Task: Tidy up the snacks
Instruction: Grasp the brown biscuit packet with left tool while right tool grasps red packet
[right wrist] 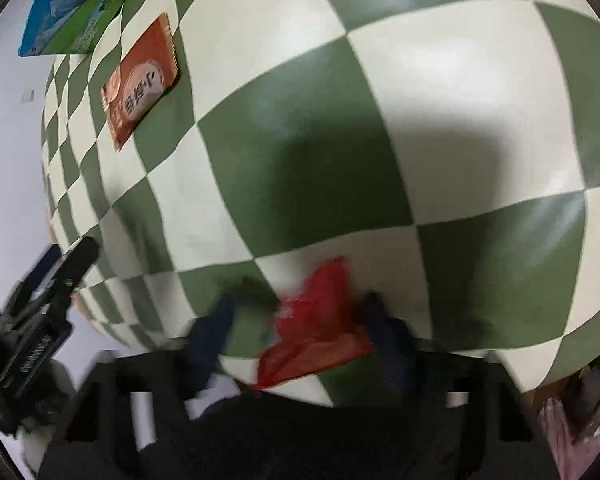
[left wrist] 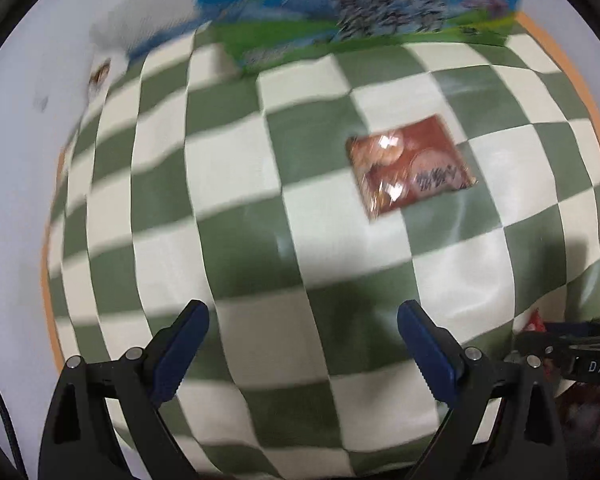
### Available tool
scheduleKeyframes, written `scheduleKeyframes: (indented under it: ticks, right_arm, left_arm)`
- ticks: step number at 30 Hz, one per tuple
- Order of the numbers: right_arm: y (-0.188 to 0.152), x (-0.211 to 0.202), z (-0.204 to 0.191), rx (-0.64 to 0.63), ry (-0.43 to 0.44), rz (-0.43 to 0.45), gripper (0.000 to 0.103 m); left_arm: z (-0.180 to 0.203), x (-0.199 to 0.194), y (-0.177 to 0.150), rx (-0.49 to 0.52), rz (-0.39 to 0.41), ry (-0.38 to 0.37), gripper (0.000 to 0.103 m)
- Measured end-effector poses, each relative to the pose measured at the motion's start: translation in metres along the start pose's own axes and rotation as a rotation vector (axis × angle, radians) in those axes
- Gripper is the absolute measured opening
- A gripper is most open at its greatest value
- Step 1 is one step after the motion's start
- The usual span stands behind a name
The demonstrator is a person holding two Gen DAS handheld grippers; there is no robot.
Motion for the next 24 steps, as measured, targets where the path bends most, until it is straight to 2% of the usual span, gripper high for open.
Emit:
scheduleKeyframes:
  ticks: [1,4,7,11,15,17,19,20,21,23,24]
  right_arm:
    - [-0.001,-0.001,-0.001,-0.017,-0.005,0.013,0.04]
    - [-0.007,-0.009,-0.006,-0.064,-0.024,0.052,0.032]
    - [-0.004,-0.026,-0.01,-0.081,-0.02,0.101,0.032]
    - [0.001,-0.042,-0.014,-0.073,-0.007,0.152,0.031]
    - [0.019,-0.054,-0.02,-0.041,0.008,0.202,0.028]
    - [0.032,-0.056,-0.025,-0.03,0.006,0.217,0.028]
    - [0.039,-0.059,-0.027,-0.014,0.019,0.214,0.028]
    - [0.042,-0.061,-0.026,-0.004,0.034,0.205,0.028]
    - [0.048,-0.063,-0.024,0.01,0.05,0.193,0.028]
    - [0.048,-0.067,-0.022,0.037,0.077,0.178,0.029]
    - [0.047,-0.068,-0.021,0.051,0.092,0.167,0.036]
  left_arm:
    - [0.003,-0.002,0.008,0.055,0.021,0.014,0.097]
    - [0.012,-0.001,0.031,0.216,0.062,0.049,0.097]
    - [0.024,0.007,0.055,0.381,0.064,0.05,0.097]
    - [0.047,0.027,0.081,0.574,0.025,0.014,0.097]
    - [0.068,0.043,0.094,0.709,-0.013,-0.033,0.097]
    - [0.074,0.048,0.097,0.731,-0.019,-0.063,0.096]
    - [0.076,0.047,0.1,0.714,-0.007,-0.112,0.086]
    - [0.075,0.046,0.1,0.692,-0.01,-0.145,0.072]
    - [0.077,0.043,0.102,0.659,-0.023,-0.176,0.064]
    - [0.073,0.04,0.1,0.586,-0.03,-0.204,0.059]
    - [0.068,0.039,0.096,0.537,-0.036,-0.215,0.059]
Point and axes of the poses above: each gripper's, at about its wrist camera, not at the fingertips, and x roughly the way its jaws point, z to its right, y to its top, the point moved 1 cm from there along x, roughly the way its jaws point, and after that the axes turned 13 degrees about x, right-handed, at the moved point
